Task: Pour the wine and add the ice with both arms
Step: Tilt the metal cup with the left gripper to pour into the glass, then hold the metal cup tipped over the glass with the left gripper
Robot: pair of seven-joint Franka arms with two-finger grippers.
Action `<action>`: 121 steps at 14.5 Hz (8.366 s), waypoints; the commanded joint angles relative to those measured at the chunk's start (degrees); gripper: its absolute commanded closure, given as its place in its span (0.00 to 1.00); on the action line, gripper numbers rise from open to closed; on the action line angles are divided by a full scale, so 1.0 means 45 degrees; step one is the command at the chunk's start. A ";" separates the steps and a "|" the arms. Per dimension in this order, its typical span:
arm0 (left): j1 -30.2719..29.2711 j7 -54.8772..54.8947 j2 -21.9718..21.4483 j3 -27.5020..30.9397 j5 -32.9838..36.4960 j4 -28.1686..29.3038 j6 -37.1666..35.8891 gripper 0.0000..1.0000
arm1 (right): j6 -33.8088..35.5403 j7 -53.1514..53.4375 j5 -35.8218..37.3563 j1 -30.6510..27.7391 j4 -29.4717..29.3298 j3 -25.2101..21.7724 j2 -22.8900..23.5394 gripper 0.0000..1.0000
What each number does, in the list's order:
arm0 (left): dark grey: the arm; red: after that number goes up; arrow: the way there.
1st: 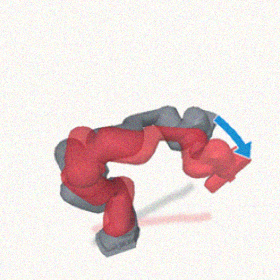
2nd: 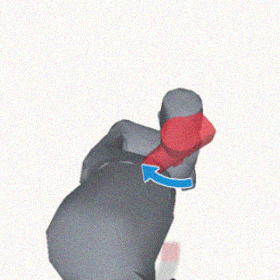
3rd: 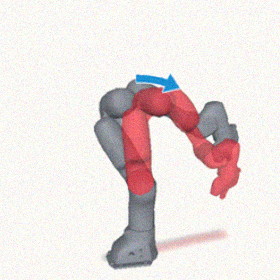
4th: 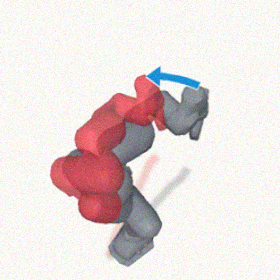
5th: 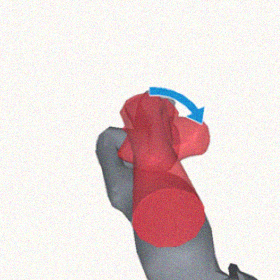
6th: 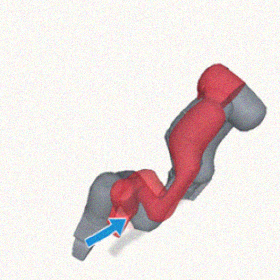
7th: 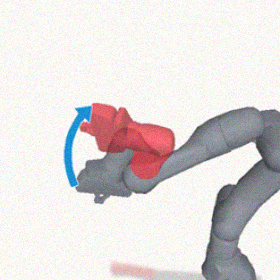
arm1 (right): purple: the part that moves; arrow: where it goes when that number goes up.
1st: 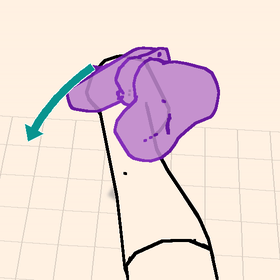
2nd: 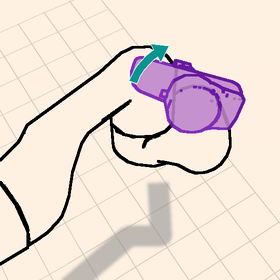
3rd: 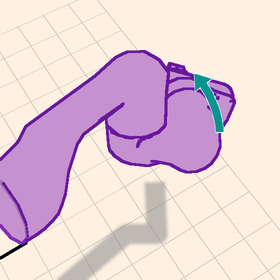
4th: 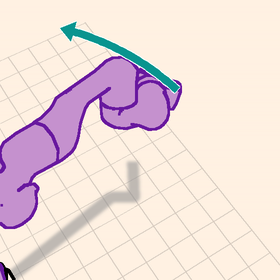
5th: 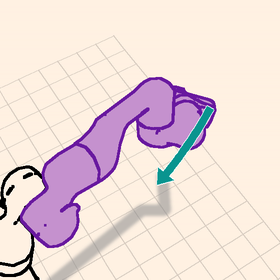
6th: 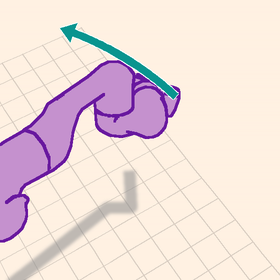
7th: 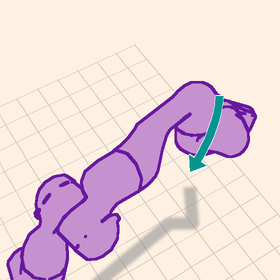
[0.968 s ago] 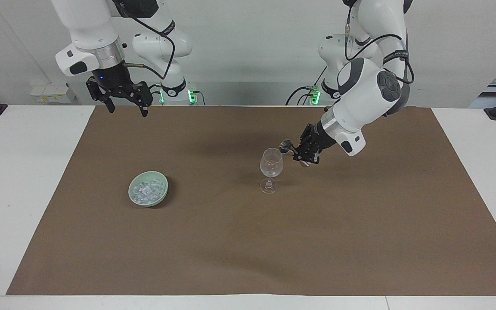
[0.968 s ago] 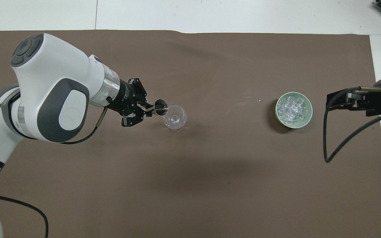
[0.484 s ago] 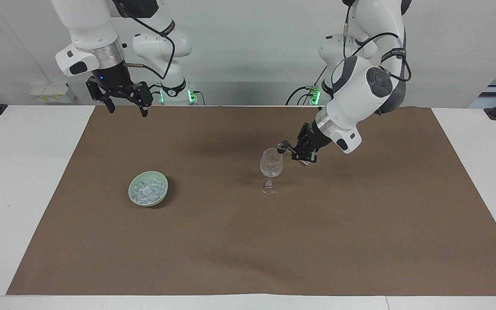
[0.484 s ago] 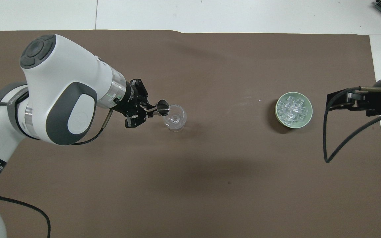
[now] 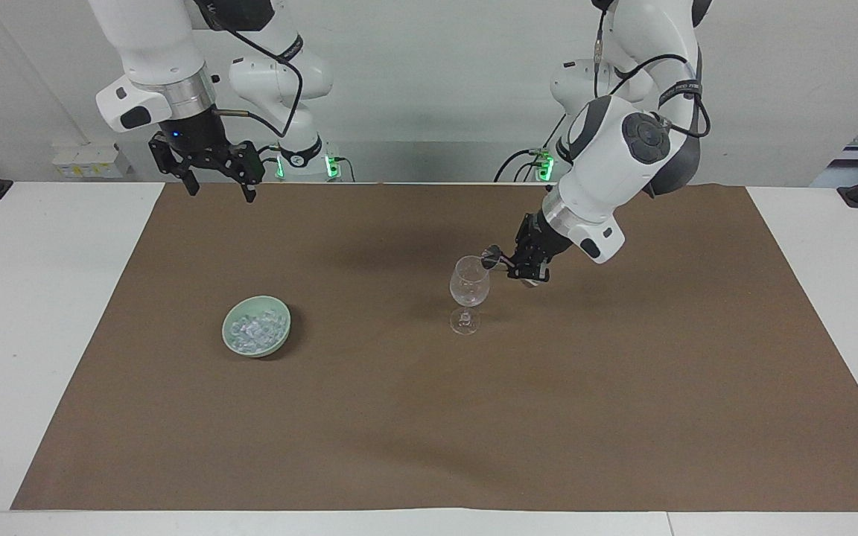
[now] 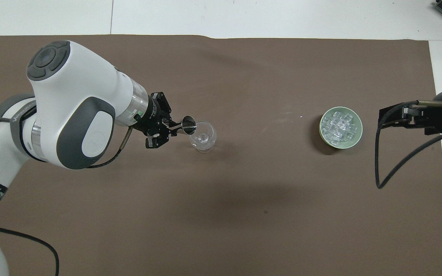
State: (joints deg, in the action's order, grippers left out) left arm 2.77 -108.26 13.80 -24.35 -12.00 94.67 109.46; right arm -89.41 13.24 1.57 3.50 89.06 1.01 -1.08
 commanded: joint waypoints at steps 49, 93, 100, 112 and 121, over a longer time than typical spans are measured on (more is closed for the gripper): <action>0.0068 -0.2895 0.1053 -0.1932 0.4697 -0.1701 -0.1959 1.00 | 0.0064 -0.0344 -0.0251 -0.0172 0.0071 0.0030 -0.0052 0.00; 0.0342 -0.4789 0.1856 -0.3320 0.7785 -0.2835 -0.3427 1.00 | -0.0054 -0.0519 -0.0251 -0.0172 0.0091 0.0010 -0.0052 0.00; 0.0361 -0.5297 0.1875 -0.3359 0.8019 -0.2835 -0.3486 1.00 | -0.0932 -0.0539 -0.0251 -0.0094 0.0247 0.0011 -0.0052 0.00; 0.0342 -0.6019 0.1895 -0.3476 0.8448 -0.2835 -0.3232 1.00 | -0.0893 -0.0695 -0.0251 -0.0094 0.0403 0.0011 -0.0130 0.00; 0.0322 -0.6470 0.2012 -0.3476 0.8781 -0.2854 -0.3153 1.00 | -0.0972 -0.0754 -0.0231 -0.0288 0.0403 -0.0009 -0.0111 0.00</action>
State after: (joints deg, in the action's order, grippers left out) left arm 3.50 -136.34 21.83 -39.98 26.13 83.58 95.87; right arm -92.58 11.96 1.57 3.31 89.87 0.96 -0.98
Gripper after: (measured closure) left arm 0.789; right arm 0.000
